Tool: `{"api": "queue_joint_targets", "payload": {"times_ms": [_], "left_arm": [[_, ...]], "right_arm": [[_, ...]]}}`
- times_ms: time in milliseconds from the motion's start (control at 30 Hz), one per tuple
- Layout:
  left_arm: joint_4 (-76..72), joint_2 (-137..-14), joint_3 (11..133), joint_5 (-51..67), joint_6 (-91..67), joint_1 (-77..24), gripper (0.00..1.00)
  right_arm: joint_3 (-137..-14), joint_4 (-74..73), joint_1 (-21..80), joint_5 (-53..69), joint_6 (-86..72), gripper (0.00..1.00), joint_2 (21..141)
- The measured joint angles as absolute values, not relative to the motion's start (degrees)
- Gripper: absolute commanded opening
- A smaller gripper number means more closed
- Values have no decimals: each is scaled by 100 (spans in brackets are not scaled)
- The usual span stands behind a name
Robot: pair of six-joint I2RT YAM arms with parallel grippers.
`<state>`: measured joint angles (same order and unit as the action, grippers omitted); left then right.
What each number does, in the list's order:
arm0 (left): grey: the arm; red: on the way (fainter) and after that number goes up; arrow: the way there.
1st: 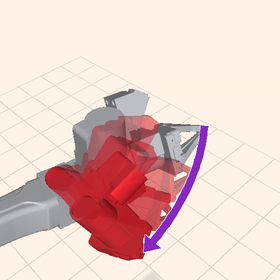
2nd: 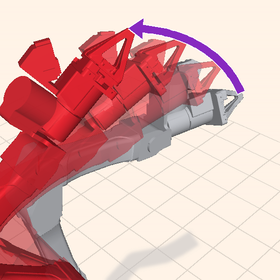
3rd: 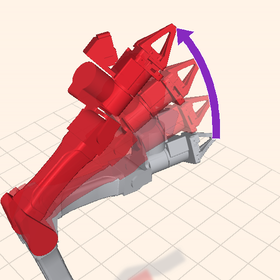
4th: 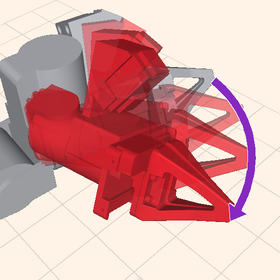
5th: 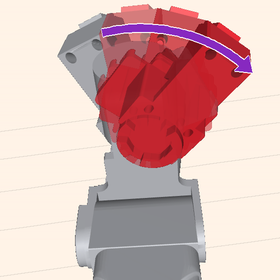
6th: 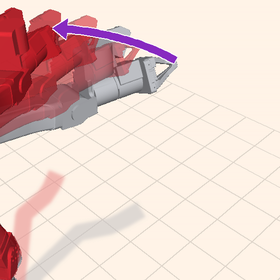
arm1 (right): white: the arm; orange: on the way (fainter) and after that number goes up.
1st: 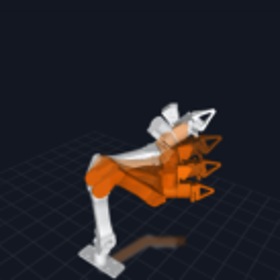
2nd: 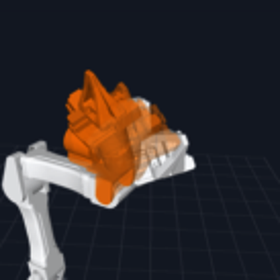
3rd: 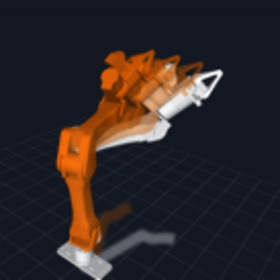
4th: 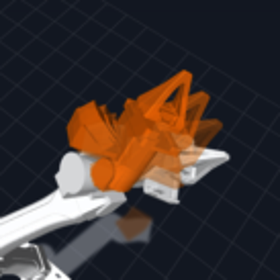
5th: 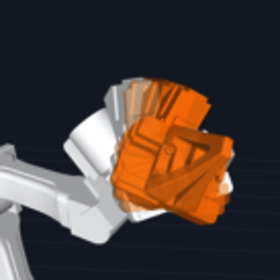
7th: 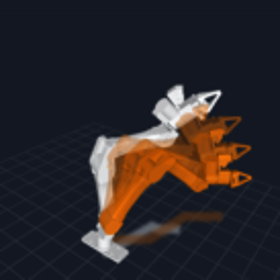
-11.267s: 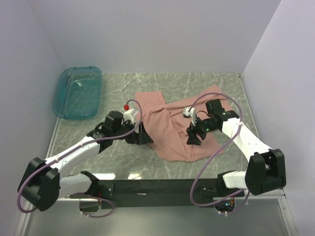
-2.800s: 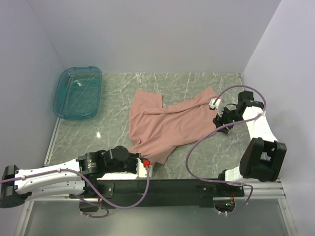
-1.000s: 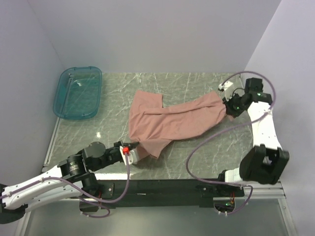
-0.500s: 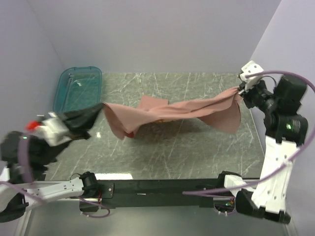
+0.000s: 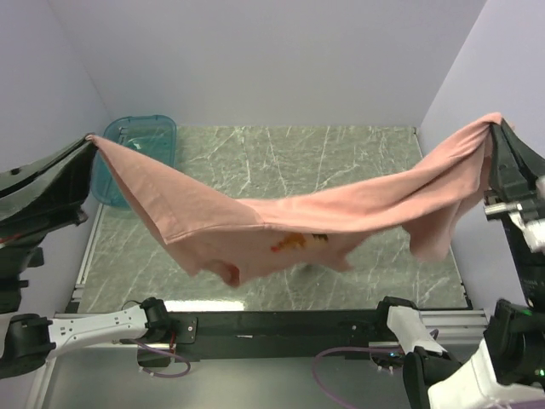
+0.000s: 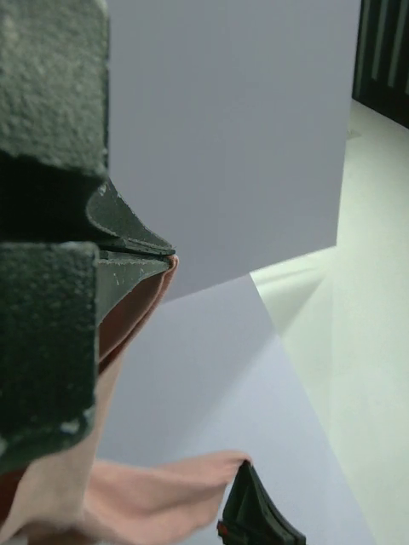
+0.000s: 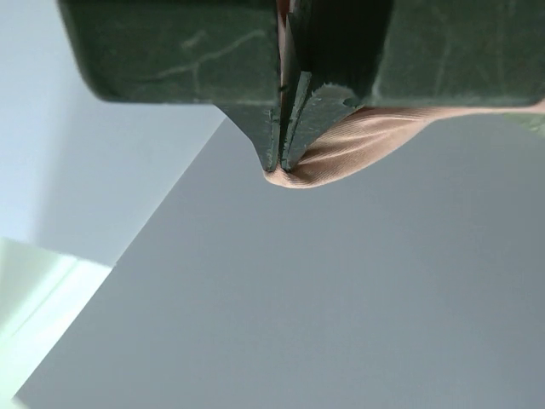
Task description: Fold and stack the t-shirts
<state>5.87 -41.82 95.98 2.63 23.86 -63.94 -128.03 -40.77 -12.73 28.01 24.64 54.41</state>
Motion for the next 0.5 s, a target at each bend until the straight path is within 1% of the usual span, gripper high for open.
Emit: {"api": "queue_joint_targets", "payload": {"times_ms": [100,267,333,500], "left_arm": [[242,-4224,9218,-139,2596,-6394,1],[-773,-4506,7817,-1382,2895,-6257,1],[-921,-4814,7426,-1400,2663,-5739,1],[-1229,-5870,6514,-268,1232,-3175,1]], "right_arm": [[-12110,-3767,-1273,2799,2362,0,5310],[-9898,-3354,-1273,2792,2198,0,5496],[-9240,-3223,-1273,2775,2145,0,5787],[-7885,-2709,-1100,2510,2001,0,6925]]}}
